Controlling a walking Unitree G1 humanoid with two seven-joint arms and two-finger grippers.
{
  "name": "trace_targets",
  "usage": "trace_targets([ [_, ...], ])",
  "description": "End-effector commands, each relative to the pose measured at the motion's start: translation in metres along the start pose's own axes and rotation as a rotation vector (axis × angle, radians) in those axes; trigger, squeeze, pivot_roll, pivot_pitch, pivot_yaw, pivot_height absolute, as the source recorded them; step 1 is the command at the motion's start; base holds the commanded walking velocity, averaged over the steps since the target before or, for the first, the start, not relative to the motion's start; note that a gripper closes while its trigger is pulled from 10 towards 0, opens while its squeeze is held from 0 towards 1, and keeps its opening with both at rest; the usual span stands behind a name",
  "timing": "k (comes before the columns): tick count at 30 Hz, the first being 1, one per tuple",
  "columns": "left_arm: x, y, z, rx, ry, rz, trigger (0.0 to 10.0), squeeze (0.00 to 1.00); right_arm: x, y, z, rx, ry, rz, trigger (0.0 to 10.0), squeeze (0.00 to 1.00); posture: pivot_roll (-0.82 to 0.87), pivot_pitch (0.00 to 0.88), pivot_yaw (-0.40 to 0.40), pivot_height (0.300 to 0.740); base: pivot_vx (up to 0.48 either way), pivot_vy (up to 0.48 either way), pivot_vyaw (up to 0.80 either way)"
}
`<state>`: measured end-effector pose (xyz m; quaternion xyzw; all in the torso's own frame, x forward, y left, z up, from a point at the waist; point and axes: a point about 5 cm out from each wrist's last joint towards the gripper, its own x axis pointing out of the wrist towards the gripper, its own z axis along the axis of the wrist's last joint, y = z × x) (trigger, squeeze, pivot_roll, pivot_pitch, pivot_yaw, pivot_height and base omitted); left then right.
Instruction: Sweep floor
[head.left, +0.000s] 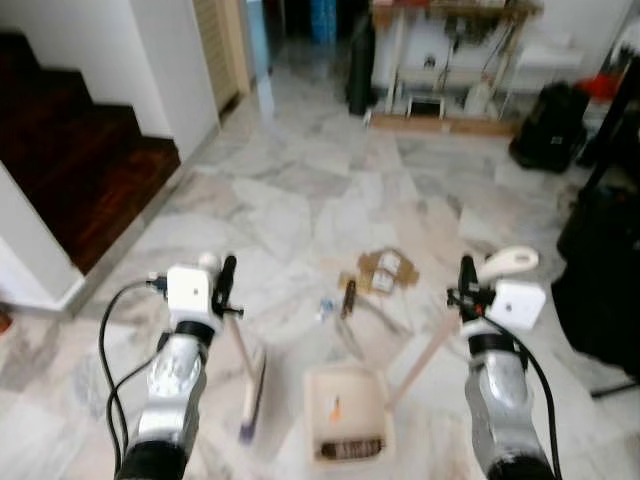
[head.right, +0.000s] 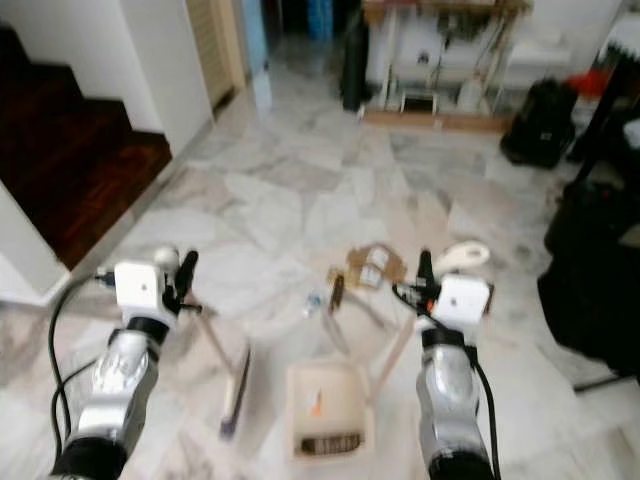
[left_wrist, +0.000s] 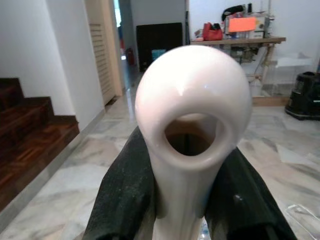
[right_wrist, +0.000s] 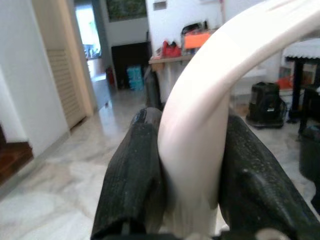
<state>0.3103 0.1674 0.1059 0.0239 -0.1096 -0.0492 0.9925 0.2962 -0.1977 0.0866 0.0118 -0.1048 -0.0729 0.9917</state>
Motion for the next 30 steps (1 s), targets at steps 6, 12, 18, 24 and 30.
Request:
trace_targets([
  [6, 0.003, 0.005, 0.009, 0.026, -0.040, 0.008, 10.0, 0.00, 0.008, 0.009, 0.012, 0.007, -0.057, 0.030, 10.0, 0.00, -0.01, 0.000, 0.004, 0.740, 0.000, 0.000, 0.80],
  [12, 0.002, 0.006, 0.008, 0.030, -0.036, 0.012, 10.0, 0.00, 0.008, 0.012, 0.011, 0.010, -0.055, 0.044, 10.0, 0.00, -0.01, 0.000, 0.004, 0.740, 0.000, 0.000, 0.80],
  [18, 0.001, 0.004, 0.008, 0.030, -0.036, 0.006, 10.0, 0.00, 0.009, 0.014, 0.011, 0.011, -0.055, 0.055, 10.0, 0.00, -0.01, 0.000, 0.004, 0.740, 0.000, 0.000, 0.80],
  [24, 0.001, 0.003, 0.007, 0.031, -0.034, 0.001, 10.0, 0.00, 0.010, 0.016, 0.011, 0.012, -0.055, 0.064, 10.0, 0.00, -0.01, 0.000, 0.002, 0.740, 0.000, 0.000, 0.80],
  [30, 0.002, 0.002, 0.008, 0.031, -0.036, 0.003, 10.0, 0.00, 0.011, 0.018, 0.012, 0.017, -0.054, 0.074, 10.0, 0.00, -0.01, 0.000, -0.001, 0.740, 0.000, 0.000, 0.80],
])
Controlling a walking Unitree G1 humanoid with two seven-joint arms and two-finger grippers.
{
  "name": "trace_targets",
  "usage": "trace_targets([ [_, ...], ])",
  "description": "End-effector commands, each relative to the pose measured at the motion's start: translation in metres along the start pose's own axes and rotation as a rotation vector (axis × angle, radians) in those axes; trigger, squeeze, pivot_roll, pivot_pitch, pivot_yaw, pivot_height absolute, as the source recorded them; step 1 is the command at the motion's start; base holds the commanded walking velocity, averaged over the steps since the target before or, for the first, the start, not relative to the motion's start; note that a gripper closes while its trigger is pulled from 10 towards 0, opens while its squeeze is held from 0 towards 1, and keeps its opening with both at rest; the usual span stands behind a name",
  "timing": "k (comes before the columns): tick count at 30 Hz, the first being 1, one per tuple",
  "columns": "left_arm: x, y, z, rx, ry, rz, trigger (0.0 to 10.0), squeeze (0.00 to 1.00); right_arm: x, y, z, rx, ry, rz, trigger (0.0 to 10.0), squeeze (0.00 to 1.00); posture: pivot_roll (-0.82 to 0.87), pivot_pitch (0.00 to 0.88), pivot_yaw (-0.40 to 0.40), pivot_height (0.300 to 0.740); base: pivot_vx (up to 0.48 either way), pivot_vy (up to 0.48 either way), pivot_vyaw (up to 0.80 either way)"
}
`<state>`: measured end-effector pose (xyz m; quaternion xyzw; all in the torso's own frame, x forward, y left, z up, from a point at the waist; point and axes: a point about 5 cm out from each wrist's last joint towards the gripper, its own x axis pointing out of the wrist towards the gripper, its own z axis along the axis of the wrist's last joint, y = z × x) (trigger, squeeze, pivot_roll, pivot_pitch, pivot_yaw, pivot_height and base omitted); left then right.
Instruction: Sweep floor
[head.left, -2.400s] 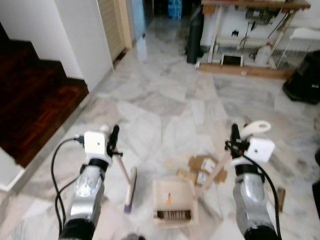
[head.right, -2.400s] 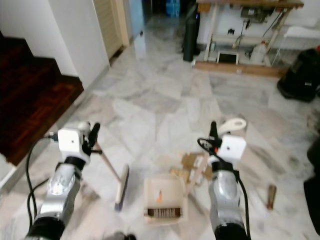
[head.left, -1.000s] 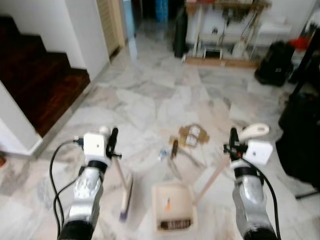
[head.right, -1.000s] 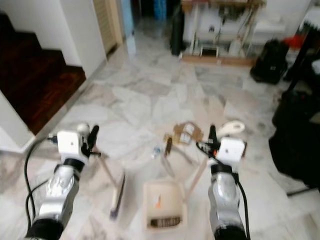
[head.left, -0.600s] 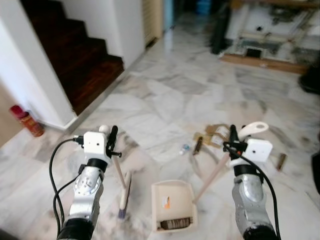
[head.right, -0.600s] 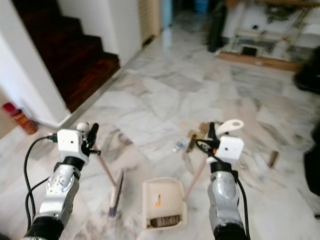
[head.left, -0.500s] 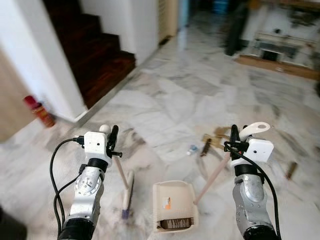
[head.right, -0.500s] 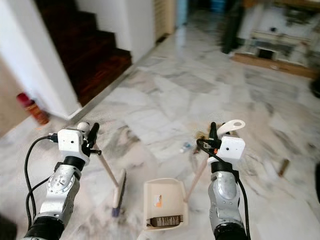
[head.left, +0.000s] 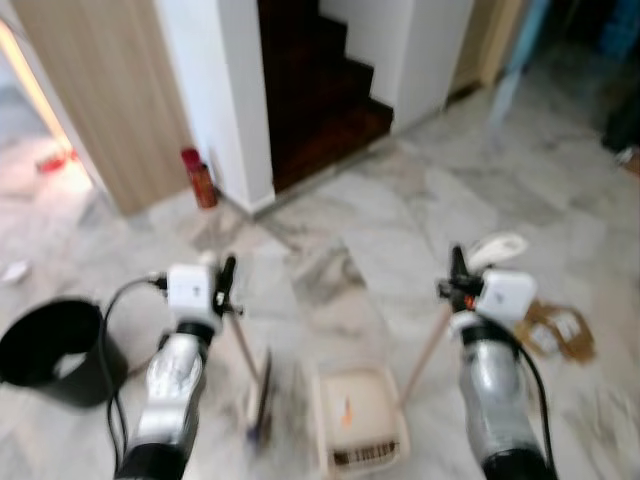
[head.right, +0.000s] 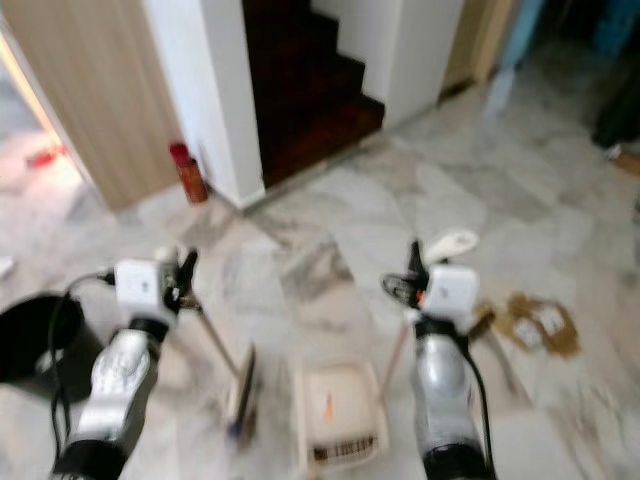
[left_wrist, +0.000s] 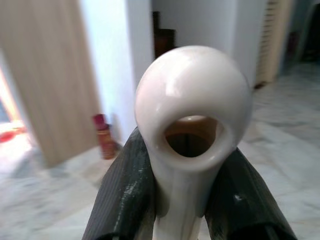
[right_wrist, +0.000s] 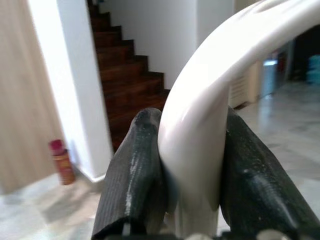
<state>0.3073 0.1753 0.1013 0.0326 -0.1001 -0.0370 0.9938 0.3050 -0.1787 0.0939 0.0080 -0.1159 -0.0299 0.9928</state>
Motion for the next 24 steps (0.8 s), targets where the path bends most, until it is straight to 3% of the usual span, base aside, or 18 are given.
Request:
trace_targets([
  [1, 0.0065, -0.0051, 0.0122, 0.012, -0.057, -0.018, 10.0, 0.00, 0.0034, -0.0021, 0.0062, 0.013, -0.033, -0.013, 10.0, 0.00, -0.01, 0.000, -0.002, 0.740, 0.000, 0.000, 0.80],
  [13, 0.0057, -0.0047, 0.0125, 0.006, -0.061, 0.000, 10.0, 0.00, 0.0034, -0.0064, 0.0068, 0.010, -0.032, -0.027, 10.0, 0.00, -0.01, 0.000, -0.006, 0.740, 0.000, 0.000, 0.80],
  [24, 0.0038, -0.0027, 0.0121, -0.015, -0.060, 0.014, 10.0, 0.00, 0.0062, -0.0056, 0.0061, 0.039, -0.021, -0.028, 10.0, 0.00, 0.00, 0.000, -0.010, 0.740, 0.000, 0.000, 0.00],
])
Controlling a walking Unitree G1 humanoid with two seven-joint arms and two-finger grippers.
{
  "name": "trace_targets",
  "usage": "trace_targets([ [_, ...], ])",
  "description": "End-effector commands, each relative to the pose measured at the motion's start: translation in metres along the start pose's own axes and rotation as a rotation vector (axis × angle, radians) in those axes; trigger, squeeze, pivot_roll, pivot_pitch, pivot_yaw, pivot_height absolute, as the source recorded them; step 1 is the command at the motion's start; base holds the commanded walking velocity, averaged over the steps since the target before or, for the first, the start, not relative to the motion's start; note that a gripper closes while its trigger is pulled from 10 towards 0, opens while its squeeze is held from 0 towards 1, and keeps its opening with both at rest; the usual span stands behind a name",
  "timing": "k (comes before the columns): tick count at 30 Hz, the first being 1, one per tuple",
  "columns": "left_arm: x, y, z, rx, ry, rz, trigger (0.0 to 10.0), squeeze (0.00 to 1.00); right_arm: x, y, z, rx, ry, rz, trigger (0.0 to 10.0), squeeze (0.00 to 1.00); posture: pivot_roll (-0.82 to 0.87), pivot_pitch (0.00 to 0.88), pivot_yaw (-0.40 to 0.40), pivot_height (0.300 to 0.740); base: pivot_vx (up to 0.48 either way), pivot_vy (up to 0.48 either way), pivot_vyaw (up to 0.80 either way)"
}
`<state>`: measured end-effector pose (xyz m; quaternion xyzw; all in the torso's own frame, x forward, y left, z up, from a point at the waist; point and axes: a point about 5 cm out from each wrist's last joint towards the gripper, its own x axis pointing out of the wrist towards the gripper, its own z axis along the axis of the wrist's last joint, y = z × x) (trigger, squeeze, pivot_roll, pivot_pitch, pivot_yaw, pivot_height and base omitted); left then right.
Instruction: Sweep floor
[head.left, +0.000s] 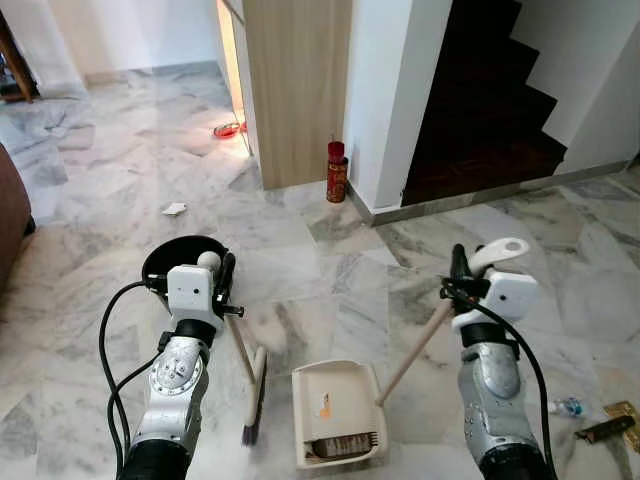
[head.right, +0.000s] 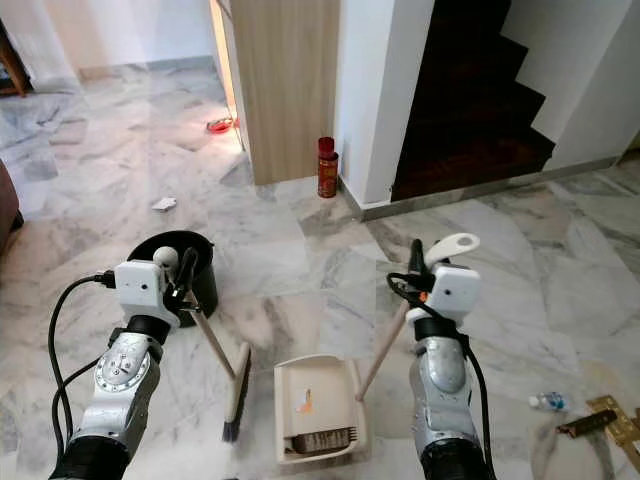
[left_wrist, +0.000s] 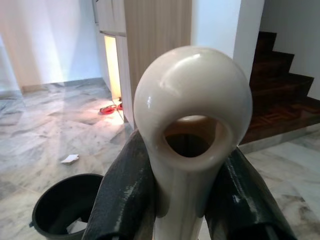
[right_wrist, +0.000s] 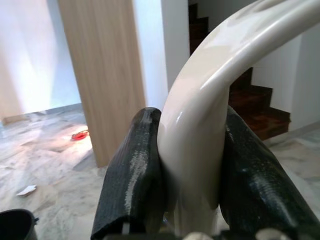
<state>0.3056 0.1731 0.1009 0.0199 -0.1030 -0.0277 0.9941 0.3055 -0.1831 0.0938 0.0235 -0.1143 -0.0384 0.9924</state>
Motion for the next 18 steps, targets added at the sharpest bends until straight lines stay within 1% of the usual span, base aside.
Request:
trace_targets([
  [1, 0.0055, -0.0008, 0.0120, 0.008, -0.054, -0.007, 10.0, 0.00, 0.0054, -0.0010, 0.0063, 0.012, -0.025, -0.007, 10.0, 0.00, 0.00, 0.000, -0.010, 0.740, 0.000, 0.000, 0.00],
  [7, 0.0066, -0.0008, 0.0127, 0.006, -0.055, -0.005, 10.0, 0.00, 0.0061, -0.0011, 0.0066, 0.015, -0.026, -0.005, 10.0, 0.00, 0.00, 0.000, -0.011, 0.740, 0.000, 0.000, 0.00],
  [18, 0.0064, -0.0003, 0.0127, 0.003, -0.052, -0.002, 10.0, 0.00, 0.0071, -0.0012, 0.0073, 0.021, -0.027, -0.008, 10.0, 0.00, 0.00, 0.000, -0.012, 0.740, 0.000, 0.272, 0.00],
])
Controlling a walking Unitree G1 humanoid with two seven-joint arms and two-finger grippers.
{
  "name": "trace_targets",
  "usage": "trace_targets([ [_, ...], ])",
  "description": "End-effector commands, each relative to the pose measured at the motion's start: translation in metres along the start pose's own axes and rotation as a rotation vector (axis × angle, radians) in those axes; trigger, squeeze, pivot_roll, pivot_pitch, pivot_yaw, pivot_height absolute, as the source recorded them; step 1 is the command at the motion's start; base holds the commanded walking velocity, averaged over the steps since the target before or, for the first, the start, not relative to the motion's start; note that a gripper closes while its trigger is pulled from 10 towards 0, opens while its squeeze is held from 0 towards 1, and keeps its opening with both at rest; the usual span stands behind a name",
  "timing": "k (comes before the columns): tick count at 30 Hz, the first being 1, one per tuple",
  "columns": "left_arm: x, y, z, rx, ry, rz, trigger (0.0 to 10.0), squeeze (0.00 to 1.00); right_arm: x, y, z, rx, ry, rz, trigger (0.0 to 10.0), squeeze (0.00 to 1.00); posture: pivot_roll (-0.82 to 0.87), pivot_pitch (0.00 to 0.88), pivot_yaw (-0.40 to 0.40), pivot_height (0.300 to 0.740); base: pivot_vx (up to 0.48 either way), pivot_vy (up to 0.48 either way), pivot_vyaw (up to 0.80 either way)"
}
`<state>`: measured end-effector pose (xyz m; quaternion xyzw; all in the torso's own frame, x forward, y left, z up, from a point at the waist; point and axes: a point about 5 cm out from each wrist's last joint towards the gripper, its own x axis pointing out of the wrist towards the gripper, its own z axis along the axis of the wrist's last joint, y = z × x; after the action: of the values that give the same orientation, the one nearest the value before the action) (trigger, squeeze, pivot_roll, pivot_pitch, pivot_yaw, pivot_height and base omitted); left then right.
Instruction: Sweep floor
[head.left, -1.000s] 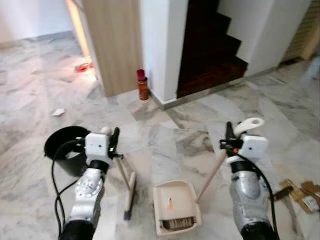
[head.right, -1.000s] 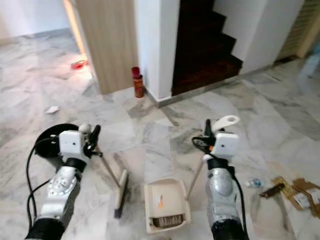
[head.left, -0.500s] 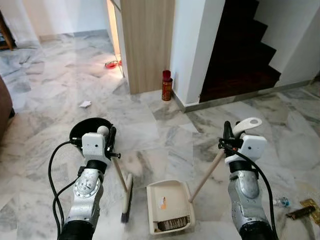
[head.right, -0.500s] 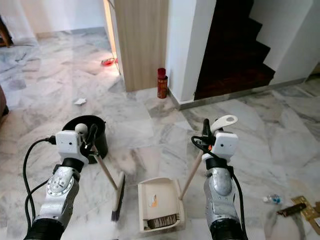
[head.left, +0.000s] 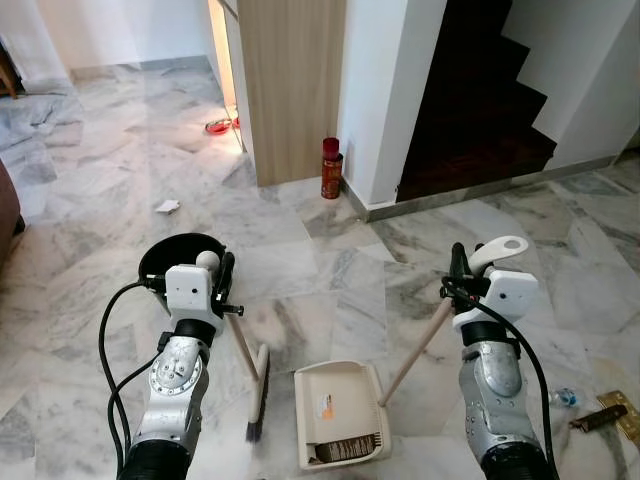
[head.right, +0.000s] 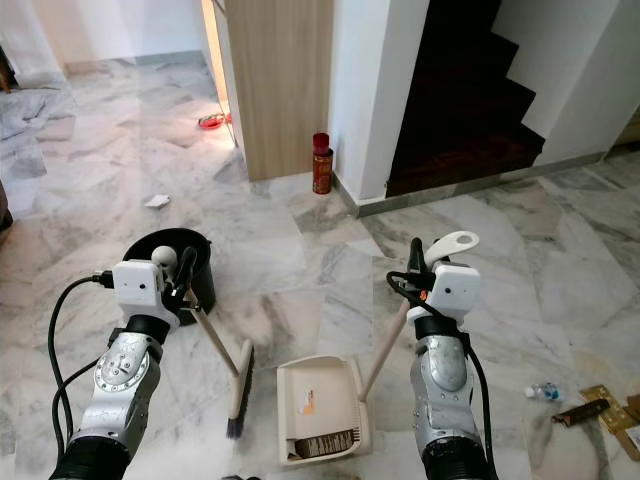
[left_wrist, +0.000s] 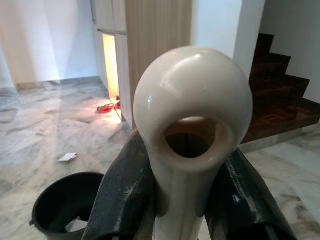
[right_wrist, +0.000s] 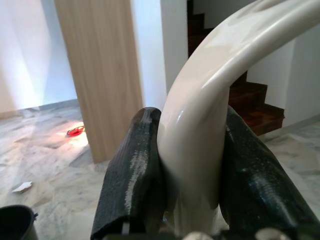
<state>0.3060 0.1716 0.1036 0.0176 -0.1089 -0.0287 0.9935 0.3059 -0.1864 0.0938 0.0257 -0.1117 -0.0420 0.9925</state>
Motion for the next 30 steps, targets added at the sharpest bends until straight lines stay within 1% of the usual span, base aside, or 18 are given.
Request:
trace_targets([
  [1, 0.0056, 0.0011, 0.0100, 0.007, -0.041, -0.001, 10.0, 0.00, 0.0065, 0.0023, 0.0073, 0.017, -0.032, 0.001, 10.0, 0.00, 0.00, 0.000, -0.012, 0.740, 0.000, 0.285, 0.00],
  [30, 0.0061, 0.0035, 0.0114, 0.014, -0.038, 0.003, 10.0, 0.00, 0.0083, 0.0061, 0.0078, 0.028, -0.035, 0.005, 10.0, 0.00, 0.01, 0.000, -0.011, 0.740, 0.000, 0.320, 0.00],
])
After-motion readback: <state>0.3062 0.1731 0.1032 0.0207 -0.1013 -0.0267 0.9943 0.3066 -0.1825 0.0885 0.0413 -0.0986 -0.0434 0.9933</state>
